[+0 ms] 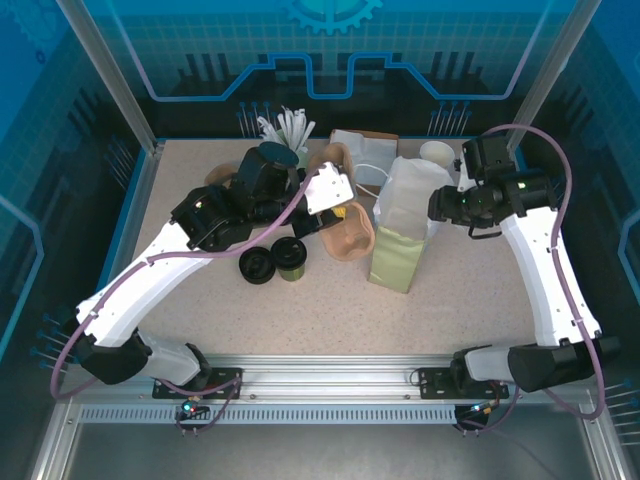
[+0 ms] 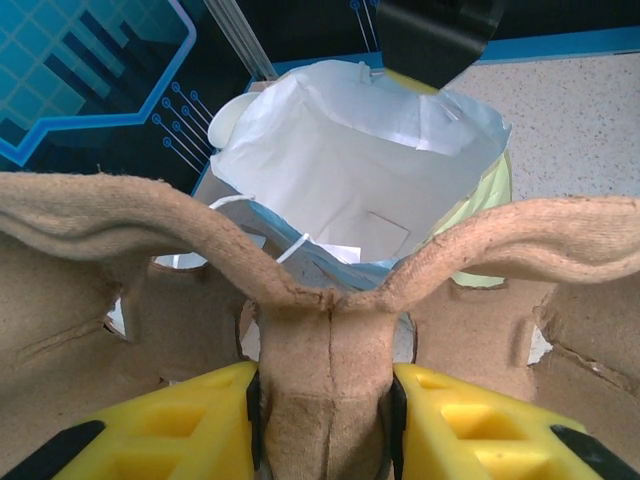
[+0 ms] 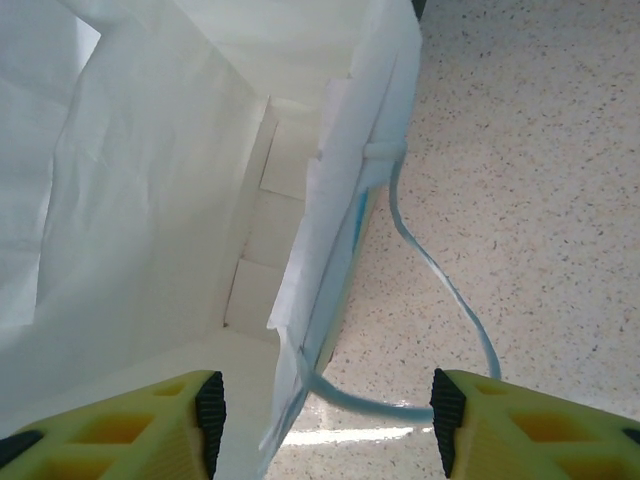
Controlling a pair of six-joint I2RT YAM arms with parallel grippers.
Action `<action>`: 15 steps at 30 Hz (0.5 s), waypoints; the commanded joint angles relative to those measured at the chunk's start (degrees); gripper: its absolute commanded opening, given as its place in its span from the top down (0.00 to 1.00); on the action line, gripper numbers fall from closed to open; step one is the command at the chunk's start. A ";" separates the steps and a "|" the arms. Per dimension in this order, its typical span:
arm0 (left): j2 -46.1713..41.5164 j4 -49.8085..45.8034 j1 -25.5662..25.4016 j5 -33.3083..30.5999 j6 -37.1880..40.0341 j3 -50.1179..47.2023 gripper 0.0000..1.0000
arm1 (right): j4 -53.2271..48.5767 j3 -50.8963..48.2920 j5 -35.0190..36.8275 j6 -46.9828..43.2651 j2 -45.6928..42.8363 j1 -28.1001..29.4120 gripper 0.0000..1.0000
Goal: Pack the takeout coffee
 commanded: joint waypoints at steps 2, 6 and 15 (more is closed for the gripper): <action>0.47 0.26 -0.14 1.60 -1.96 3.45 0.63 | 3.25 -1.94 -3.88 -0.11 1.28 -1.02 0.46; 0.57 0.23 -0.60 2.11 -2.45 4.32 0.63 | 4.34 -2.88 -5.26 0.00 2.41 -1.11 0.53; 1.08 -0.20 -1.96 2.01 -2.47 6.18 0.63 | 5.62 -2.95 -8.18 -0.67 2.88 -1.07 0.90</action>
